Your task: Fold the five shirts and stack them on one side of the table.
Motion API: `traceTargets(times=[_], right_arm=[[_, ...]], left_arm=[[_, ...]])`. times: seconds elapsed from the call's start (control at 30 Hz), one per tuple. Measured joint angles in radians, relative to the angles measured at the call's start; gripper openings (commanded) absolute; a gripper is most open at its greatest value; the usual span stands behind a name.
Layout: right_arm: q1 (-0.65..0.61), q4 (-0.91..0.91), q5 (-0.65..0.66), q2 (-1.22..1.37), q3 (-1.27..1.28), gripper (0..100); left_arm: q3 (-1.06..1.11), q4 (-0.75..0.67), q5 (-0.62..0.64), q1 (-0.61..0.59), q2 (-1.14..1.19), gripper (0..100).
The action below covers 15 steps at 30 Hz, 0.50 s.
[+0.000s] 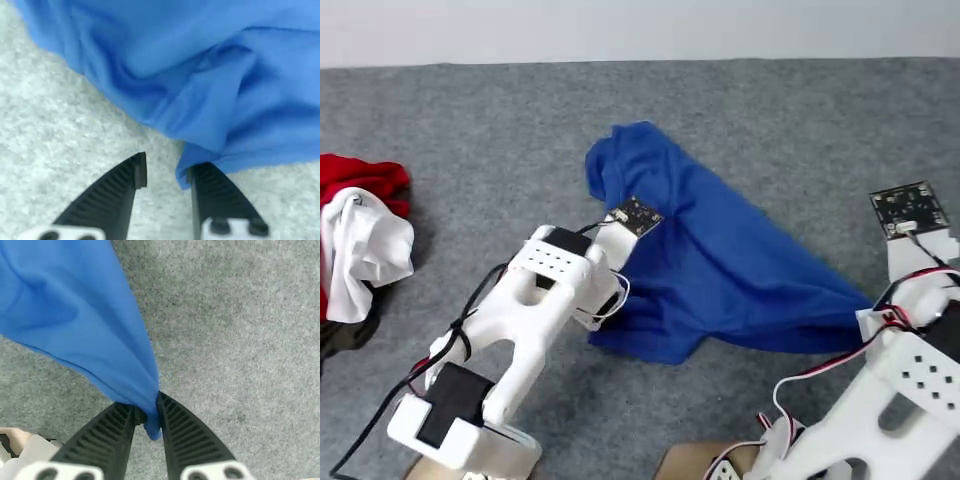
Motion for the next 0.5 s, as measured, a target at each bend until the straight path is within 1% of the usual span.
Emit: traceTargets(times=[0.1, 0.27, 0.4, 0.5], right_arm=[[0.000, 0.000, 0.000, 0.000, 0.000, 0.9], [0.000, 0.000, 0.000, 0.000, 0.000, 0.9], [0.000, 0.000, 0.000, 0.000, 0.000, 0.9], [0.000, 0.000, 0.000, 0.000, 0.000, 0.9]], left_arm=[[-0.003, 0.032, 0.000, 0.017, 0.000, 13], [-0.003, 0.060, 0.000, 0.092, 0.000, 14], [0.003, 0.063, -0.003, 0.147, 0.000, 14], [0.028, 0.064, -0.003, 0.160, 0.000, 14]])
